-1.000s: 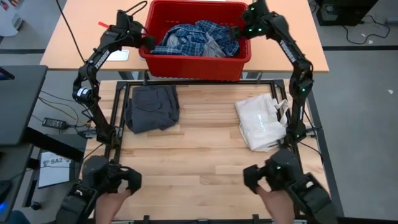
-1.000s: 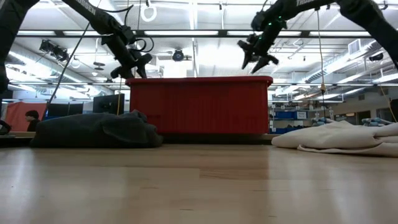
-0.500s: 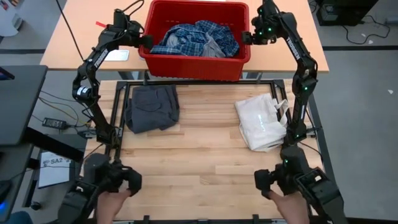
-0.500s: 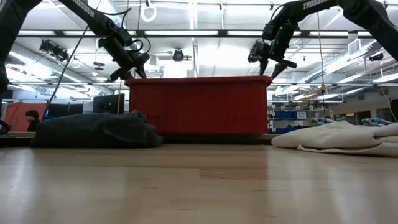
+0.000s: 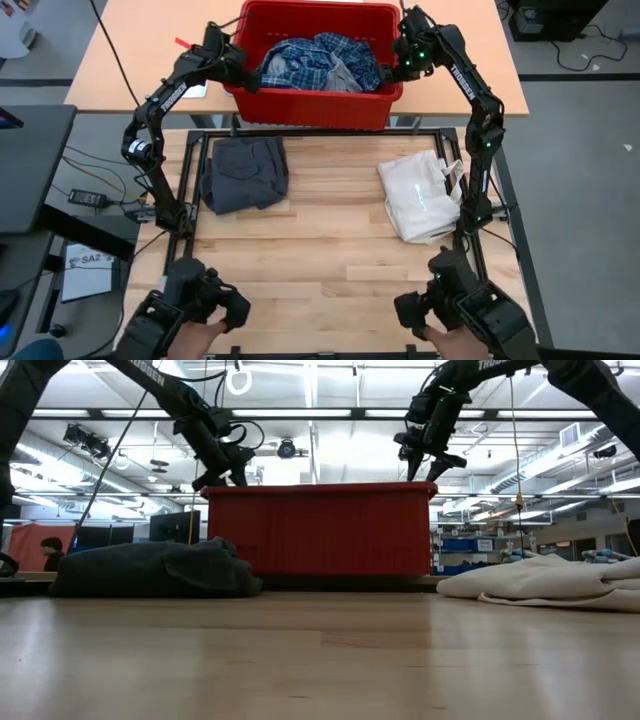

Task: Fold Laundry from Bin
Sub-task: Remove the plaid pants from the laundry bin

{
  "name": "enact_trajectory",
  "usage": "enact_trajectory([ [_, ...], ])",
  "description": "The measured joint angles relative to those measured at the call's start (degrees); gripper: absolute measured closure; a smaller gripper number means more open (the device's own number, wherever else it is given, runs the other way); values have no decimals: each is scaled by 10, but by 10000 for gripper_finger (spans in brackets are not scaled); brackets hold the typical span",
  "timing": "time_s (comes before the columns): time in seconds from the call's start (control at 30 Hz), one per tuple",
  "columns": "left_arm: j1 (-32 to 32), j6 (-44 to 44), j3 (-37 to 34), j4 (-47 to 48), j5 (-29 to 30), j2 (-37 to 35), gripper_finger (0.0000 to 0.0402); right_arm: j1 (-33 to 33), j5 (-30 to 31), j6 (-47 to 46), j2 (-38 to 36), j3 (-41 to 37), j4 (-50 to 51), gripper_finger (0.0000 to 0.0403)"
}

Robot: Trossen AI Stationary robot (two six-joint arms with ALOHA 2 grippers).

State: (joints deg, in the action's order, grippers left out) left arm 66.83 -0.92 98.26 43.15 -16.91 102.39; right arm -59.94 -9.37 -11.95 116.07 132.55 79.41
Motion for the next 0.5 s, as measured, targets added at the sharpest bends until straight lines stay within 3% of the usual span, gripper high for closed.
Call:
enact_trajectory([
  [0.23, -39, 16, 2, 35, 6, -2, 171, 30, 5, 39, 0, 0, 46, 174],
  [0.5, -95, 37, 1, 158, 17, -2, 171, 61, 1, 111, 1, 0, 105, 174],
])
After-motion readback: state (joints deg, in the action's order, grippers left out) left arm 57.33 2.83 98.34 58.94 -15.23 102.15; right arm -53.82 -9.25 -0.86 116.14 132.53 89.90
